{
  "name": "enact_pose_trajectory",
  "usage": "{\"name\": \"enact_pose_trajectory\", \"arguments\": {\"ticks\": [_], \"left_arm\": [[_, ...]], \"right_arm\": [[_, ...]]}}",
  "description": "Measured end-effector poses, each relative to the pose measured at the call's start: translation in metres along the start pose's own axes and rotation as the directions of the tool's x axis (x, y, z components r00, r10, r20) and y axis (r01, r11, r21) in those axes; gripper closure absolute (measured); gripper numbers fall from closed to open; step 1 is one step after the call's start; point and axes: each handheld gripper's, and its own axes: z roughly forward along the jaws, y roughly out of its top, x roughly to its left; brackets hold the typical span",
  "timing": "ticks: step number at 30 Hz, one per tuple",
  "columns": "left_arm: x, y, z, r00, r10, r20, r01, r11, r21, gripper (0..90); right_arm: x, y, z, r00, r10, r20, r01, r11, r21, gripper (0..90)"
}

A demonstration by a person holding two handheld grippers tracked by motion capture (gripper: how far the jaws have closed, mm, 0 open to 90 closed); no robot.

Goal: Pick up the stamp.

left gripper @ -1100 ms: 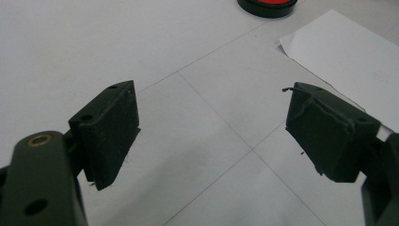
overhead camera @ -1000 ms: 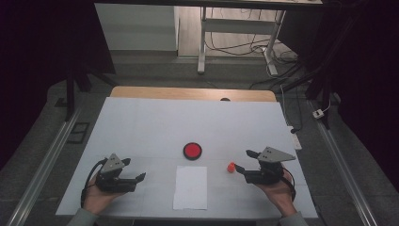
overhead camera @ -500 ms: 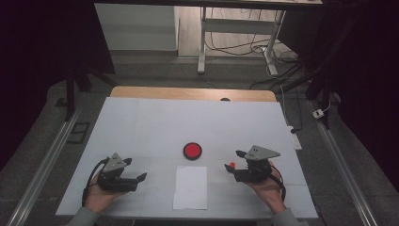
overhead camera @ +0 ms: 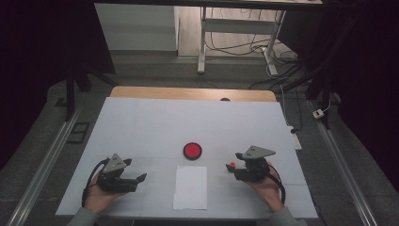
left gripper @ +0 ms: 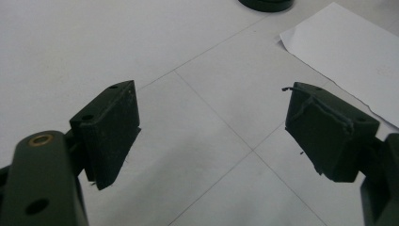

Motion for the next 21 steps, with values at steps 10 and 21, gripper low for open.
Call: {"name": "enact_pose_trajectory", "arguments": {"ticks": [10, 21], "left_arm": [[0.0004, -0.0005, 0.0008, 1.0, 0.004, -0.003, -0.004, 1.0, 0.007, 18.3], [0.0009, -0.0008, 0.0005, 1.0, 0.003, -0.001, -0.003, 1.0, 0.006, 18.3]], "right_arm": [[-0.0009, -0.0038, 0.004, 1.0, 0.004, 0.001, -0.004, 1.0, 0.02, 49.2], [0.0001, -0.0062, 0.0084, 1.0, -0.002, 0.001, 0.001, 0.999, 0.041, 58.7]]}}
